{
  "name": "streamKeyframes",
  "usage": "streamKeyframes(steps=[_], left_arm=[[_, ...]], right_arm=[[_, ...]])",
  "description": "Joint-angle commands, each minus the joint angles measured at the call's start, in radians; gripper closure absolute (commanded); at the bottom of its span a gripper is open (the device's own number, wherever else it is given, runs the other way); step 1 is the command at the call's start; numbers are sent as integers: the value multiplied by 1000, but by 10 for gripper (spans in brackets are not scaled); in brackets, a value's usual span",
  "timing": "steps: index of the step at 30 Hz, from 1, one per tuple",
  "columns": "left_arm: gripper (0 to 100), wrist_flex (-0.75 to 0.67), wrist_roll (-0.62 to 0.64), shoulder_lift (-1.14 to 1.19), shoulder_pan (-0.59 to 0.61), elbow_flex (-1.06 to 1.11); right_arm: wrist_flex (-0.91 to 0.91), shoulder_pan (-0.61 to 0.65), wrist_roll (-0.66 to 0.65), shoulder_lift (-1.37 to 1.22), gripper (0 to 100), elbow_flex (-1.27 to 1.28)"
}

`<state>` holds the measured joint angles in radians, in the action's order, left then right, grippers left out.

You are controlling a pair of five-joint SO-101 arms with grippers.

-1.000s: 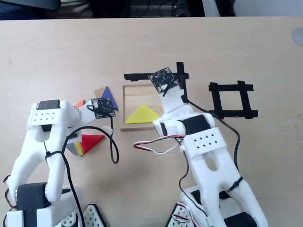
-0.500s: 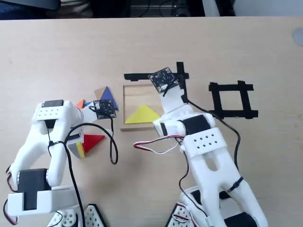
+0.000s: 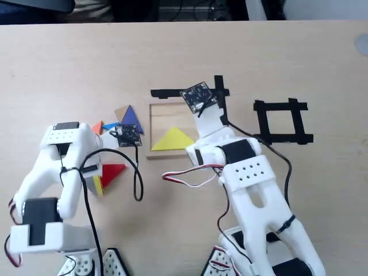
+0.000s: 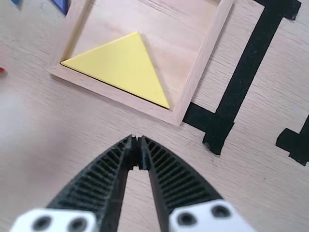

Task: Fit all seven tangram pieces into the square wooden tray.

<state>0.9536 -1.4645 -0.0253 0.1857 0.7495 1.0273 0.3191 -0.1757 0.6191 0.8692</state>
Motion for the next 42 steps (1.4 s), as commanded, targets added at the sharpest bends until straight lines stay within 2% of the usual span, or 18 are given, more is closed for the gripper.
streamKeyframes(steps=[1, 7, 15, 21, 27, 33, 37, 40, 42], left_arm=[[647, 3, -180, 31, -12, -67], [683, -18, -170, 46, -28, -71], [691, -238, -169, 37, -12, 53], [698, -241, -176, 37, -1, 51], [839, -239, -178, 37, -5, 51], [848, -239, -178, 35, -10, 44], [848, -186, -170, 35, -12, -1], [848, -55, -153, 35, -39, -82], [848, 63, -83, 31, -53, -185]], right_arm=[[-14, 14, -6, 25, 984, -5], [-14, 14, -6, 25, 984, -5], [-12, 14, -6, 25, 984, -5], [-12, 14, -6, 25, 984, -5], [-12, 14, -6, 25, 984, -5], [-12, 14, -6, 25, 984, -5], [-12, 14, -6, 25, 984, -5], [-12, 14, -6, 25, 984, -5], [-12, 14, -6, 27, 984, -5]])
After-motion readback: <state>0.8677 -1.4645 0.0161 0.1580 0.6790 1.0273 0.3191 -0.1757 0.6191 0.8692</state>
